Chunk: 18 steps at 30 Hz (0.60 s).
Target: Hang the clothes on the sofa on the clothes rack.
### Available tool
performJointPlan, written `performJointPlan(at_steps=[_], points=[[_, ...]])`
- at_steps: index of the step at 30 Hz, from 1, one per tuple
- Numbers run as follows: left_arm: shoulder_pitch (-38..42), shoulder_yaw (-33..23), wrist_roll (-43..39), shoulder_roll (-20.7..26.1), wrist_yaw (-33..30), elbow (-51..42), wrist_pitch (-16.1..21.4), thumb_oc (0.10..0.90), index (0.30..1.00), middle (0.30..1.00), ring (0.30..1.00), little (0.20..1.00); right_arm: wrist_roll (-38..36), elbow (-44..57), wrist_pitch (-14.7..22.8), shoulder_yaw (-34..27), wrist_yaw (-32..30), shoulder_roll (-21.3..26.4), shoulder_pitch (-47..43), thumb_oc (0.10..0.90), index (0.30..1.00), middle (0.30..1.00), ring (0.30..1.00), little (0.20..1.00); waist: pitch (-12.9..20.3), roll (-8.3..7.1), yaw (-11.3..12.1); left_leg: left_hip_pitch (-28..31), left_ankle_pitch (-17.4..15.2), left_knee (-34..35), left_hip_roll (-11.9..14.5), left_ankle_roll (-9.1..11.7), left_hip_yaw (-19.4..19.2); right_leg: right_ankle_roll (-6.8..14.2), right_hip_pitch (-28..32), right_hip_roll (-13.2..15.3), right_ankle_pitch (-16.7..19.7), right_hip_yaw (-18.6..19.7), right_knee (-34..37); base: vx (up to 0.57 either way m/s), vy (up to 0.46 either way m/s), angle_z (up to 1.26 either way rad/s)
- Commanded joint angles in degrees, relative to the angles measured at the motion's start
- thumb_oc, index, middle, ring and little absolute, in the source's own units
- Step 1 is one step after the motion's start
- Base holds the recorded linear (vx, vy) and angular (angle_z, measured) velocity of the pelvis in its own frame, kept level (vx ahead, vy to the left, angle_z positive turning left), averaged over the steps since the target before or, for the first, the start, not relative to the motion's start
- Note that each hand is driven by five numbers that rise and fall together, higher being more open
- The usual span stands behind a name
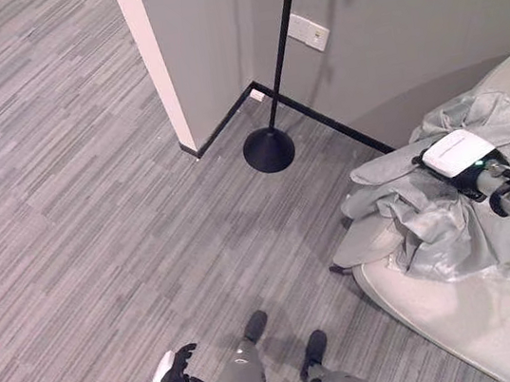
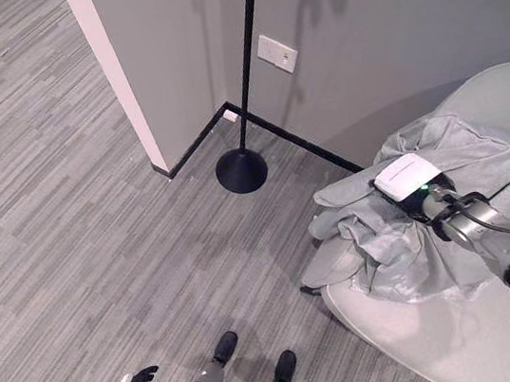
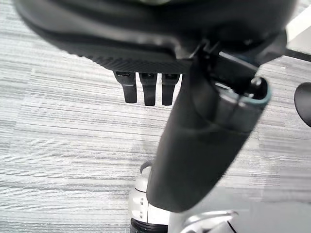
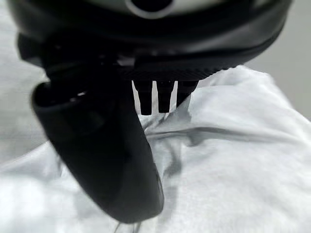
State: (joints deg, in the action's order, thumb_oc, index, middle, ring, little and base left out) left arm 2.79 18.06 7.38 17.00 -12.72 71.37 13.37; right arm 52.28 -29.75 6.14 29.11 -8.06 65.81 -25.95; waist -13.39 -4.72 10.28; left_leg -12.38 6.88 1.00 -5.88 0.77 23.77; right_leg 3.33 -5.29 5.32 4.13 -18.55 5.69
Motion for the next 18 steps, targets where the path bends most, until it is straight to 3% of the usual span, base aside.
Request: performJointPlan(at_steps=[1, 11, 18], points=[[-1.1, -2.1, 0.6, 1.2, -1.4, 1.9, 0.6, 0.800, 0.900, 0.900, 0.900, 0.900, -7.0, 6.1, -5.0, -8.1, -4.3, 4.4, 3.8, 0.800, 0.900, 0.900, 0.900, 0.900, 4.4, -0.41, -1.0, 1.9, -4.4, 4.0, -0.8, -1.7, 3.4, -0.7, 3.7, -0.7, -6.0, 7.3, -0.7, -0.01, -0.005, -0.08], [-1.5, -2.2, 0.3, 1.2, -0.8, 0.8, 0.4, 0.800, 0.900, 0.900, 0.900, 0.900, -8.9, 13.7, -5.6, -18.2, -4.4, -3.1, 15.6, 0.800, 0.900, 0.900, 0.900, 0.900, 4.2, 0.84, -1.4, 2.3, -4.6, 4.0, -0.6, -1.9, 2.6, -0.8, 3.8, -0.8, -6.0, 8.2, -0.7, -0.03, -0.012, -0.09], [-1.8, -2.5, 0.6, 1.1, -1.0, 1.1, 0.6, 0.800, 0.900, 0.900, 0.900, 0.900, -9.1, 15.1, -5.3, -18.3, -4.4, -6.0, 17.1, 0.800, 0.900, 0.900, 0.900, 0.900, 3.6, 1.60, -1.5, 2.4, -4.6, 4.0, -0.4, -2.1, 1.6, -0.7, 3.3, -0.9, -5.5, 9.4, -0.7, -0.04, -0.005, -0.04]])
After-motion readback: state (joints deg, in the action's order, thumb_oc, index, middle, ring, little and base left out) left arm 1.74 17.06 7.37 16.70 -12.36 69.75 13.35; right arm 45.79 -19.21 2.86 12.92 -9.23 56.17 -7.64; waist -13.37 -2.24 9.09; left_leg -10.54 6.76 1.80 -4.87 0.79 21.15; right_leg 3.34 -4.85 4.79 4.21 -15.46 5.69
